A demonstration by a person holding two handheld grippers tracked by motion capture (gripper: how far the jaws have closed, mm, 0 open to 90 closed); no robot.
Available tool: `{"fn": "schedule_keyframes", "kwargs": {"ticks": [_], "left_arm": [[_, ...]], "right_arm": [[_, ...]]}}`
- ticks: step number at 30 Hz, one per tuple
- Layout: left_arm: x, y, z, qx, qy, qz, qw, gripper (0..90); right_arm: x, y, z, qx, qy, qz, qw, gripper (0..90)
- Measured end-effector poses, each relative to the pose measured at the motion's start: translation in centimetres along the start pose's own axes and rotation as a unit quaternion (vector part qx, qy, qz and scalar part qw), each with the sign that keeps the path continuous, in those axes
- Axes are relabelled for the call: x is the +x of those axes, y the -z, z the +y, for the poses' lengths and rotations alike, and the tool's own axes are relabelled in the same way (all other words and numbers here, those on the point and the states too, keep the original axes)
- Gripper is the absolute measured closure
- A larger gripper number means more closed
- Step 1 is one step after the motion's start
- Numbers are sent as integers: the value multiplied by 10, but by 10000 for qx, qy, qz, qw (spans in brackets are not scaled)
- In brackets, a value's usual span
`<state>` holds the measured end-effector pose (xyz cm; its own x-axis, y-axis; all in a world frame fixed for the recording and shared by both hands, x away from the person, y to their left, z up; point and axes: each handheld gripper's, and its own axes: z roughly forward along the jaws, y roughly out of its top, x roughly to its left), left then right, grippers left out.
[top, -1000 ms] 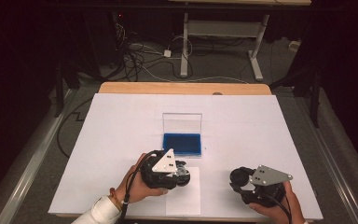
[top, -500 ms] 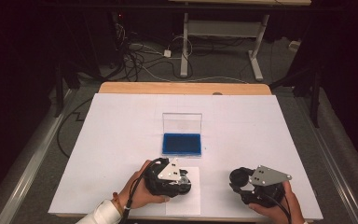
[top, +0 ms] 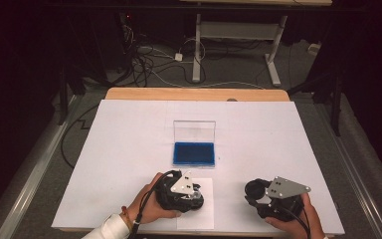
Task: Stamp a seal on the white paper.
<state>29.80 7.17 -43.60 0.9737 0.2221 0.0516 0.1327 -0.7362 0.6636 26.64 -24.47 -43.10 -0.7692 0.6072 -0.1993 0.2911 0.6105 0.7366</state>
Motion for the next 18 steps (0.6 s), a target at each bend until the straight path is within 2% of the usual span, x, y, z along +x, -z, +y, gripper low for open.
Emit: {"fn": "schedule_keyframes", "kwargs": {"ticks": [7, 15, 18], "left_arm": [[-2, -5, -2, 40, -97, -10, 9999, 543], [-2, -5, -8, -49, -53, -25, 10000, 542], [-3, -6, -5, 17, -90, 16, 10000, 542]], "right_arm": [[0, 0, 0, 17, -3, 11, 10000, 387], [0, -1, 0, 33, 15, -2, 10000, 387], [1, -1, 0, 38, 4, -6, 10000, 387]]}}
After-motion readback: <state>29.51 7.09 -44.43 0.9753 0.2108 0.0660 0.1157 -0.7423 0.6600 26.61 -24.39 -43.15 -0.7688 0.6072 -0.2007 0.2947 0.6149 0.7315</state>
